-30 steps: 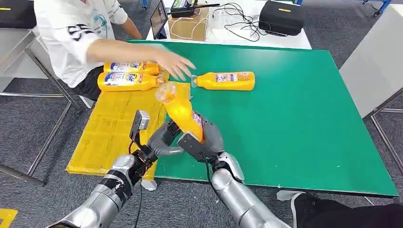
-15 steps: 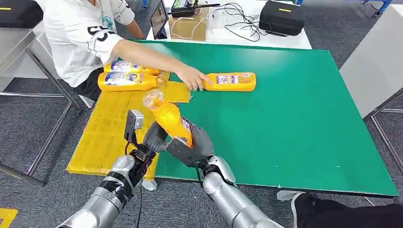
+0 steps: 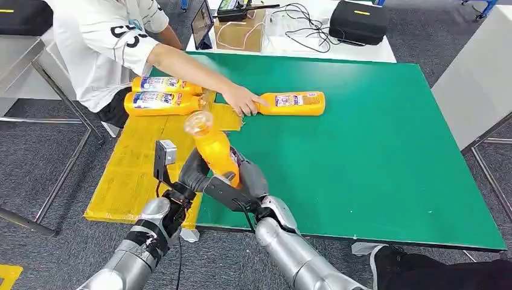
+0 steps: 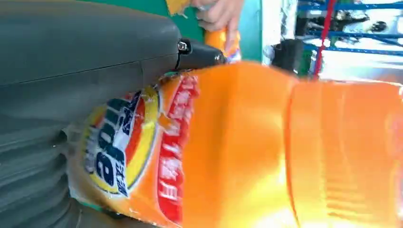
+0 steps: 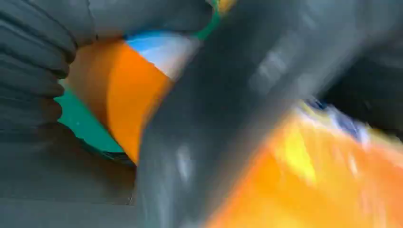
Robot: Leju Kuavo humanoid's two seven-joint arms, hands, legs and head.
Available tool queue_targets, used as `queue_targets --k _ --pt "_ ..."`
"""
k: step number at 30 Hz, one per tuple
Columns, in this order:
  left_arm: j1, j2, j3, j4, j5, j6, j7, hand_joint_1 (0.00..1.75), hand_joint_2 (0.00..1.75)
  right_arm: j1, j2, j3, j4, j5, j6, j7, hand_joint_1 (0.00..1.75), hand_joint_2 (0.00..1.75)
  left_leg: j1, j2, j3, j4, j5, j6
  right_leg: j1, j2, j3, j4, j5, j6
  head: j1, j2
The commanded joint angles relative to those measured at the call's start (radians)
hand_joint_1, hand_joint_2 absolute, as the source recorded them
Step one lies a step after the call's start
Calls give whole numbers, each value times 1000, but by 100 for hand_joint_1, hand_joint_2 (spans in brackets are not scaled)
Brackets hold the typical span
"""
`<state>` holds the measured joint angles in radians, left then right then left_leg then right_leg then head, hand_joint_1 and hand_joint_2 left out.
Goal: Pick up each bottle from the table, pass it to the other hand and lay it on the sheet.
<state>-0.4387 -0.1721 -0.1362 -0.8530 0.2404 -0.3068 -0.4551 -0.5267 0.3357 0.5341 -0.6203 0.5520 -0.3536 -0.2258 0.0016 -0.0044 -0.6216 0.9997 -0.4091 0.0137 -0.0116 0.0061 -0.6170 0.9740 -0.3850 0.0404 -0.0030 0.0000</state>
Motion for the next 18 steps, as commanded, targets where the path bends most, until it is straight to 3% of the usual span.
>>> queue_targets --k 1,13,18 --pt "-43 -24 82 -37 70 -20 30 175 175 -21 -17 8 68 -22 -7 -4 0 175 1 -1 5 1 -3 -1 1 -2 6 0 -3 -2 0 0" --pt "-50 -12 99 -51 54 28 10 175 175 -16 -24 -15 46 -32 -33 -15 0 175 1 -1 3 0 -1 -1 1 -2 3 0 -2 -1 0 0" --pt "-68 61 100 -32 -121 182 -50 175 175 18 -71 -70 -45 -60 -71 -39 0 175 1 -1 3 0 -1 -1 1 -2 3 0 -1 -1 0 0"
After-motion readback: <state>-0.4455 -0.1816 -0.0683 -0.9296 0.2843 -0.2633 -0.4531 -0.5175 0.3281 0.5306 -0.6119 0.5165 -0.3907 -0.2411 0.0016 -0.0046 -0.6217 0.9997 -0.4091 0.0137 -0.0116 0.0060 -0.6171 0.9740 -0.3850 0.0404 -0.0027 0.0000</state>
